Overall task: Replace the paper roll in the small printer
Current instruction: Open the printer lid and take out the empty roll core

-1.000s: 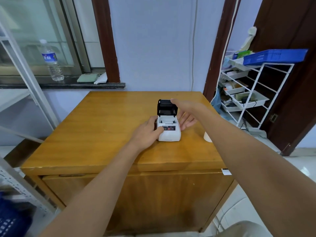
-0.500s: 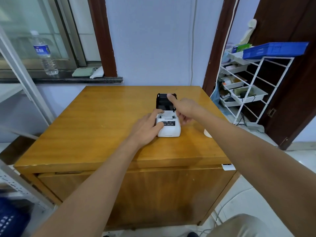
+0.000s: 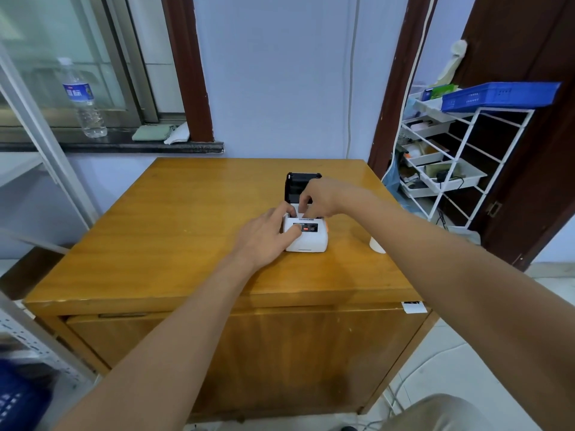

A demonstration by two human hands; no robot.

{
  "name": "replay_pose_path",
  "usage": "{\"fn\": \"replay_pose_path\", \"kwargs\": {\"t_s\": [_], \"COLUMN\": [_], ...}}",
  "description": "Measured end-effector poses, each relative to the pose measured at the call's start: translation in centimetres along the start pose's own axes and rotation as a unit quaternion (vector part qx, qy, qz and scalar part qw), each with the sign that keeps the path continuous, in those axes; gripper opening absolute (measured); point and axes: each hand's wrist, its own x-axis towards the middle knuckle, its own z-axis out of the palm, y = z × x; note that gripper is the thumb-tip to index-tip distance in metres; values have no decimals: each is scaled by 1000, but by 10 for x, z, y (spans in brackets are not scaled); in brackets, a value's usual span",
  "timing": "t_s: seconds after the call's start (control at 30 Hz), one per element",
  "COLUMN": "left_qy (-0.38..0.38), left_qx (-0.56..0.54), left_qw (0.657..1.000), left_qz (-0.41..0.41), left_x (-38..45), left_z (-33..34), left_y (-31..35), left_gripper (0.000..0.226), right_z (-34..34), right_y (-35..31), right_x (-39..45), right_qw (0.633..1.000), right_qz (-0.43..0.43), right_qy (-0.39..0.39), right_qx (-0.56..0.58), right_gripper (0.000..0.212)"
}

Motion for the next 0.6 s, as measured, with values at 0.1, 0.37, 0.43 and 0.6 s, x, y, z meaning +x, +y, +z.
{"fn": "replay_pose_path", "kwargs": {"t_s": [0.1,0.37,0.43,0.6], "left_qy": [12,39,51,80], "left_qx": [3,10,27,31], "left_qw": [1000,999,998,996], "left_qz": [-7,-14,-7,-27], "left_x": [-2,-3,-2,-1], "left_z": [-2,-1,2,5], "left_y": [3,4,2,-4], "left_gripper": [28,30,31,34], "right_z": [5,-12,-15,0], "right_y": [-2,17,26,53], "right_x": [5,-23,-36,-48], "right_qw": [999,992,980,970], "right_qz": [-10,-26,-18,67], "right_qy": [12,102,121,143], "right_qx": [-37,70,159,187], "right_gripper": [18,20,22,18]}}
